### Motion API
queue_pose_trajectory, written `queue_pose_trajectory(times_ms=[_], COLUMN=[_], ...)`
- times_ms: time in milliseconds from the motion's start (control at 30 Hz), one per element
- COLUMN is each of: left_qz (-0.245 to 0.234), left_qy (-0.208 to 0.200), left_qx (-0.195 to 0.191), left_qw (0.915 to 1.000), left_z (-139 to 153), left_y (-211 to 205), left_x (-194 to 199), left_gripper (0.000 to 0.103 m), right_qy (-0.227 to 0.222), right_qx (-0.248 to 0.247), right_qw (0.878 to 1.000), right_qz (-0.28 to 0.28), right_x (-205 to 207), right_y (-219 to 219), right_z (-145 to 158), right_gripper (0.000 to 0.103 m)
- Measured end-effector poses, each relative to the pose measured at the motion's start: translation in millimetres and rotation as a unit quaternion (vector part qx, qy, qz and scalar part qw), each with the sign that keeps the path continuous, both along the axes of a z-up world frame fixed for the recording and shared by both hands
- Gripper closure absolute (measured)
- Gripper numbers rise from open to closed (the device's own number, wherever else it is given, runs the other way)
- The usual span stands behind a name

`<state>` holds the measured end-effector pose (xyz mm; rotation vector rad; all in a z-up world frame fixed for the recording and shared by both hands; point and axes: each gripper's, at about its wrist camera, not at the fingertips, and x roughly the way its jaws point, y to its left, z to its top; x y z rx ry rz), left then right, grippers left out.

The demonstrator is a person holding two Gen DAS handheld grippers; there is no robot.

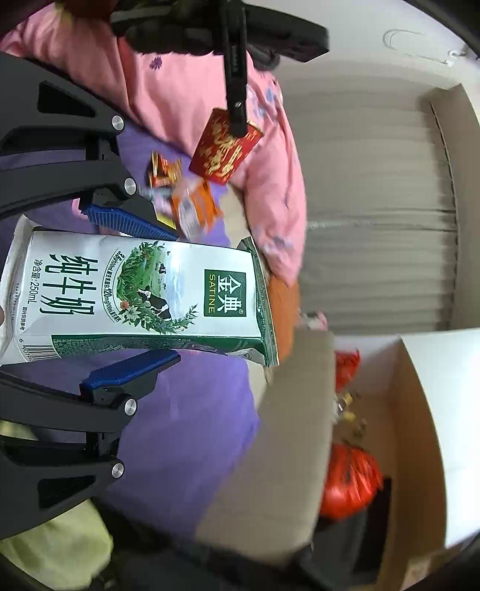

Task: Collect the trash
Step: 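Carry the can and carton to the yellow bag and release both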

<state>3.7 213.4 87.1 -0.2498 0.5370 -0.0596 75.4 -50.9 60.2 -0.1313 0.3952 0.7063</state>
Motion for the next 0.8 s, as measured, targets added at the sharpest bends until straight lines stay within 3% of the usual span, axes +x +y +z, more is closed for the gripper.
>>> queue_pose_trajectory(times_ms=[200,400,633,800], left_qz=[-0.085,-0.196,-0.300,-0.342], left_qy=[-0.015,-0.026,-0.002,0.045], left_qx=[0.051,0.072,0.043,0.012], left_qw=[0.9950,0.9776,0.9529,0.9387], left_z=[30,38,19,-14], left_y=[-99,-211,-305,-347], left_x=[31,55,90,118], left_gripper=[0.100,0.100,0.100,0.100], right_qy=[-0.040,-0.067,-0.059,-0.042], right_qx=[0.018,0.020,0.029,0.056], right_qw=[0.997,0.988,0.976,0.972], right_qz=[-0.071,-0.137,-0.209,-0.224], right_x=[-3,-12,-11,1], right_y=[-95,-178,-264,-288], right_z=[24,32,27,12], right_gripper=[0.047,0.047,0.047,0.047])
